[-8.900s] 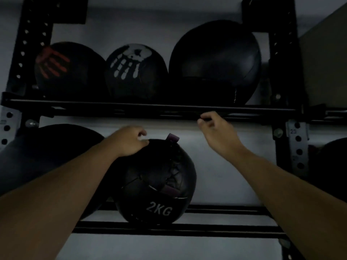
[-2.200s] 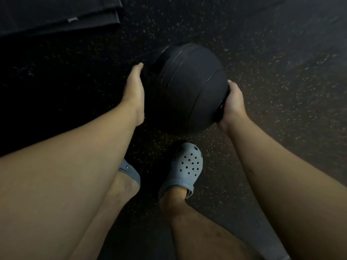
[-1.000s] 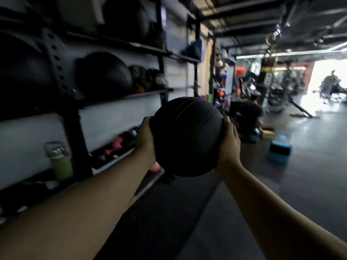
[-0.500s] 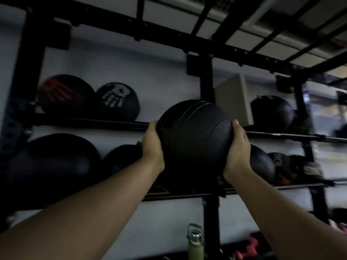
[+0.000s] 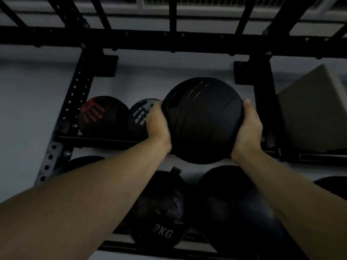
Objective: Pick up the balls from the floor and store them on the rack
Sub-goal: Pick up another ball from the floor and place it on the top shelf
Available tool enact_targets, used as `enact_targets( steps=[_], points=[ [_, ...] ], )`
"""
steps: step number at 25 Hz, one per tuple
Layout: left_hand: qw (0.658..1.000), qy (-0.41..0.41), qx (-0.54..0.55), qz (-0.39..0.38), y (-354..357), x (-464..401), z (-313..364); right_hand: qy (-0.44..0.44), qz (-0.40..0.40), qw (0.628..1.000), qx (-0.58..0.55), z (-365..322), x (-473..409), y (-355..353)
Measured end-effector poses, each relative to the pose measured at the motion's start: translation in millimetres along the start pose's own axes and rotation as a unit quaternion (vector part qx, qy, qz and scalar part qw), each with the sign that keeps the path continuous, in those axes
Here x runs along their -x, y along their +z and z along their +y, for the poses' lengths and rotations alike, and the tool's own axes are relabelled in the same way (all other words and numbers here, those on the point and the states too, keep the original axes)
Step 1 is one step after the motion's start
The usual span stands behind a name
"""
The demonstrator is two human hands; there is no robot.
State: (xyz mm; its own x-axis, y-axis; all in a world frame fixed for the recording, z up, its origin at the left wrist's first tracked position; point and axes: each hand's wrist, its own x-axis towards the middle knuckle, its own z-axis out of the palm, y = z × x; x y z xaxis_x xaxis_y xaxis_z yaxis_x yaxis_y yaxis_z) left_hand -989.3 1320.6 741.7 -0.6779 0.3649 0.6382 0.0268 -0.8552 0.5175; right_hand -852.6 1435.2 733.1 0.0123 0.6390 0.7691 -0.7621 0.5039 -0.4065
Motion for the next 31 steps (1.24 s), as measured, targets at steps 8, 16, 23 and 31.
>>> enact_targets(
  steps=[8,16,23,31],
  points=[
    [0.996,0.063,-0.016,0.054,62,-131,-93,-0.013,-0.045,0.998,-0.043,92,-171,-17],
    [0.975,0.199,-0.1,0.022,75,-212,-135,-0.185,-0.061,0.979,0.062,159,-236,-10],
    [0.864,0.391,-0.317,-0.002,74,-257,-147,-0.249,-0.123,0.932,0.234,179,-270,6],
    [0.805,0.316,-0.488,-0.117,49,-279,-195,-0.133,-0.195,0.905,0.355,220,-278,-1]
  ],
)
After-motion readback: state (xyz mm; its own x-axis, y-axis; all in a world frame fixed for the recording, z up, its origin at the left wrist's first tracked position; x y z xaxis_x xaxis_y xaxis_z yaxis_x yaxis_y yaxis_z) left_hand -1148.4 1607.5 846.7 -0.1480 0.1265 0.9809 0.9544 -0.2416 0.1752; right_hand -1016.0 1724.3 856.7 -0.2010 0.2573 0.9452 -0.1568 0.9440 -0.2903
